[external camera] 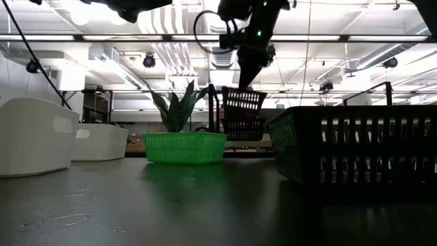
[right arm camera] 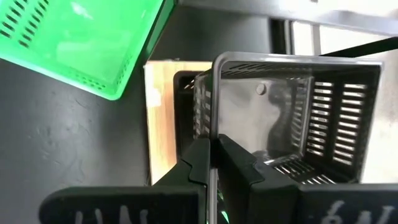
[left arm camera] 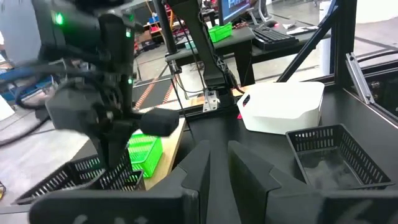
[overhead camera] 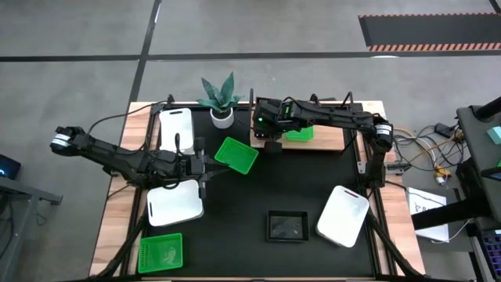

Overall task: Stack baskets on shelf by color
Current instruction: Stack the top black bin on the black bin on the shelf

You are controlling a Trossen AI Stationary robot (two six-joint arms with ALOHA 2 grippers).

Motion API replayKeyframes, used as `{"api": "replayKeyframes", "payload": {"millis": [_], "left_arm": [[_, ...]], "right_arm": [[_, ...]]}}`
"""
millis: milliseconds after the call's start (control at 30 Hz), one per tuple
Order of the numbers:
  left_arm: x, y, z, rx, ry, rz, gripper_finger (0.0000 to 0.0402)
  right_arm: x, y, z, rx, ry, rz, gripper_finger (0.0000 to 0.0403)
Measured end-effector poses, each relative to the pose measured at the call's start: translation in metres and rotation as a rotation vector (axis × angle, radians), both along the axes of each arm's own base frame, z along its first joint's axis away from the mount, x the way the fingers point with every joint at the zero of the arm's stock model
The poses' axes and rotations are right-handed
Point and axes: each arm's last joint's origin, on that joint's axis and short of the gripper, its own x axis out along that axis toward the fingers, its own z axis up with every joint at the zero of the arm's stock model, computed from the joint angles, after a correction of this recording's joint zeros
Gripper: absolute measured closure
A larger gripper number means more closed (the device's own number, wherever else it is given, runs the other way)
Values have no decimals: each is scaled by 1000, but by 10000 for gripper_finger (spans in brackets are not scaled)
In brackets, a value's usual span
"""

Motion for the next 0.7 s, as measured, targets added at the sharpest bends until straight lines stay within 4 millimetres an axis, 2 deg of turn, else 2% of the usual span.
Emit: {"api": "replayKeyframes", "payload": {"millis": [167, 367, 700], "left_arm": [[0, 0, 0, 0, 0, 0, 360], [0, 0, 0, 0, 0, 0, 360], [0, 0, 0, 0, 0, 0, 360]], "right_arm": [[7, -2, -16, 3, 49, 19, 390], [10, -4, -22, 2, 67, 16, 382], [10, -5, -23, 9, 63, -2, 314]]}}
